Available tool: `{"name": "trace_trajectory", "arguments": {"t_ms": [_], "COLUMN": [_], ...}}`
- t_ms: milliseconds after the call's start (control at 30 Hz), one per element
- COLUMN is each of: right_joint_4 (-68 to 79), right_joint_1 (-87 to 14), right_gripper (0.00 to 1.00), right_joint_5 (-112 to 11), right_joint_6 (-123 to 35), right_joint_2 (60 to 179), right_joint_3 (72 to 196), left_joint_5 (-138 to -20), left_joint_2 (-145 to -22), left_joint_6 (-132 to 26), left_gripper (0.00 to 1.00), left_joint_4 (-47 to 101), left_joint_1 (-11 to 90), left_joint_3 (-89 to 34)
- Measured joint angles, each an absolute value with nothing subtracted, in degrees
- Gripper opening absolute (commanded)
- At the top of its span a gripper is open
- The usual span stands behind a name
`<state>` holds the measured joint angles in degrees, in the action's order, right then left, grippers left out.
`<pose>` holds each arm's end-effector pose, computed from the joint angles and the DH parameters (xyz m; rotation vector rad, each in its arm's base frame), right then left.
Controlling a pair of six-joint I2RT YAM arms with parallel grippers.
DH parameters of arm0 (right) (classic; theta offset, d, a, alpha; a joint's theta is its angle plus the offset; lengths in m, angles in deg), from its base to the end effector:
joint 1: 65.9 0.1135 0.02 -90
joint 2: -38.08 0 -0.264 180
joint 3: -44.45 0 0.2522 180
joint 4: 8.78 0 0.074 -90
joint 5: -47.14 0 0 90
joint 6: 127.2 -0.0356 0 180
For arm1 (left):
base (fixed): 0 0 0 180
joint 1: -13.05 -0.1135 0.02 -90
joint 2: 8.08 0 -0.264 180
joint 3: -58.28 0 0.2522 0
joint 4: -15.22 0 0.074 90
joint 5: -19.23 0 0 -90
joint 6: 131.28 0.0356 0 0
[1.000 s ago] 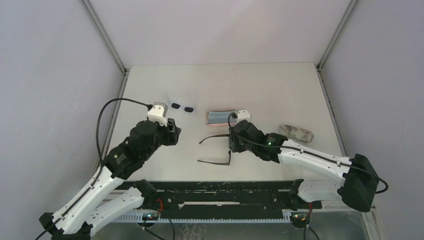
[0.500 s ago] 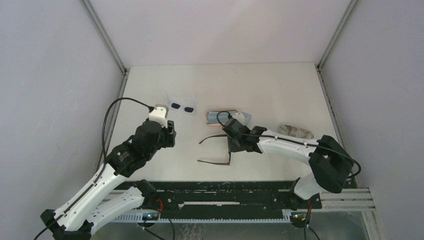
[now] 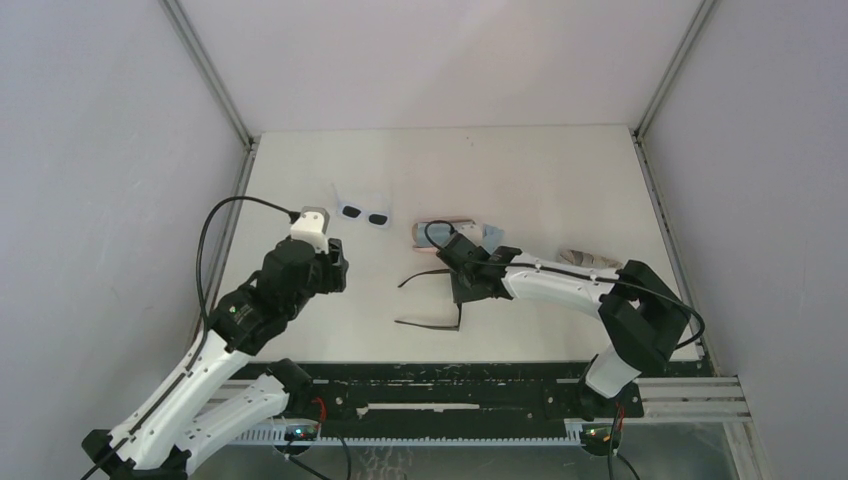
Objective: Organize the sunglasses
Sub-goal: Pick up the sunglasses from the center of the board.
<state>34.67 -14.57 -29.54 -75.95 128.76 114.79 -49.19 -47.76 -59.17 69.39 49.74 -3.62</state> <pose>0.1986 0.2350 0.1923 -0.2186 2.6408 0.2178 0.1210 -0.0738 0.3208 0.1226 2.0865 -0.1768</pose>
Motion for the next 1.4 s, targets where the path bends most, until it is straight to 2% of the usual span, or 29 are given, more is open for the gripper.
{"name": "trace_trajectory", "arguments": {"t_ms": [400,833,1200,1400], "right_joint_4": [35.92,36.18,37.29,36.75], "right_joint_1": [-14.79,-15.25,-15.64,-15.03], "right_gripper": [0.16,0.00,0.00,0.00], "right_joint_5": [-29.95,-29.95,-30.15,-31.55], "right_joint_6": [-75.68,-74.72,-71.03,-64.80], "right_joint_2": [131.58,132.21,131.23,124.71], "right_joint_3": [115.38,116.58,116.62,115.88], "left_joint_5": [-50.69,-52.03,-54.48,-57.84], "left_joint_2": [-47.78,-47.78,-48.20,-50.43], "left_joint_6": [-59.13,-59.11,-59.09,-59.09], "left_gripper": [0.56,0.56,0.56,0.55], "left_joint_4": [69.39,69.32,68.58,67.31], "left_joint_1": [48.86,47.99,46.28,44.73], "left_joint_3": [-3.62,-3.62,-3.62,-3.62]}}
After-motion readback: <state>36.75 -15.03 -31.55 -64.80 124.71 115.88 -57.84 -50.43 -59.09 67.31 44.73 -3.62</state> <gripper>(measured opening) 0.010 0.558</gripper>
